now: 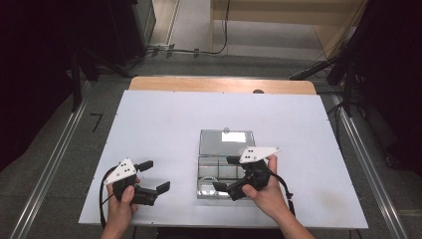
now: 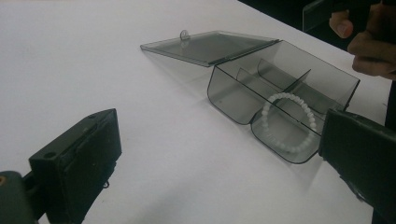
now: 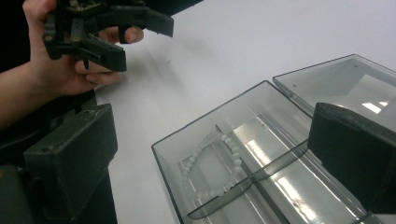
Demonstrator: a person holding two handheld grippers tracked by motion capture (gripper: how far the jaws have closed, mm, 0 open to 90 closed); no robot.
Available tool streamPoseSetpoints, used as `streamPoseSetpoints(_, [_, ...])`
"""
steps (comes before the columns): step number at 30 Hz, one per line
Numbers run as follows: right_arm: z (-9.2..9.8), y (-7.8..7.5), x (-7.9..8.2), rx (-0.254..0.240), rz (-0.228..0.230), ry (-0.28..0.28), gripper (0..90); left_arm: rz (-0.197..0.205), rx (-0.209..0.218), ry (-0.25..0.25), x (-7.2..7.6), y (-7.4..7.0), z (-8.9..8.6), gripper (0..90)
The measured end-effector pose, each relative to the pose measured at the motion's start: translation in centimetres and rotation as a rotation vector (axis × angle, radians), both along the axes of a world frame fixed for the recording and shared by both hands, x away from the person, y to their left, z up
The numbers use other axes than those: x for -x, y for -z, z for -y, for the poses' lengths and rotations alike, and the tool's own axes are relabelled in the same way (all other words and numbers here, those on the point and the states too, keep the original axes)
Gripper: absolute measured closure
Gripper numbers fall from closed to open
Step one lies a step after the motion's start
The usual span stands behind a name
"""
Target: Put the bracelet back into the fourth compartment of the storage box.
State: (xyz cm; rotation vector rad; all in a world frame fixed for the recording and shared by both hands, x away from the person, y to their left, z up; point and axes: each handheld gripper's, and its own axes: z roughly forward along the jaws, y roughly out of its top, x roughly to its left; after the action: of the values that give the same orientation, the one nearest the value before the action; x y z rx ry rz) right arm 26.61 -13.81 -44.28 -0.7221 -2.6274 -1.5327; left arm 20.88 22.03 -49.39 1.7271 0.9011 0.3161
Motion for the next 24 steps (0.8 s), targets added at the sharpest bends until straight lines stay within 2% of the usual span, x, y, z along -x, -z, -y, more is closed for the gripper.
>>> streamPoseSetpoints(18, [2.1,-0.7,-1.3,-0.047,0.010,0.038,0.0,0.001,0.004,-0.002,0.1,0.0,-0.1,0.0])
streamPoseSetpoints(24, [2.6,-0.8,-1.8,-0.045,0.011,0.061,0.0,-0.002,0.003,-0.006,0.2,0.0,-0.2,0.0])
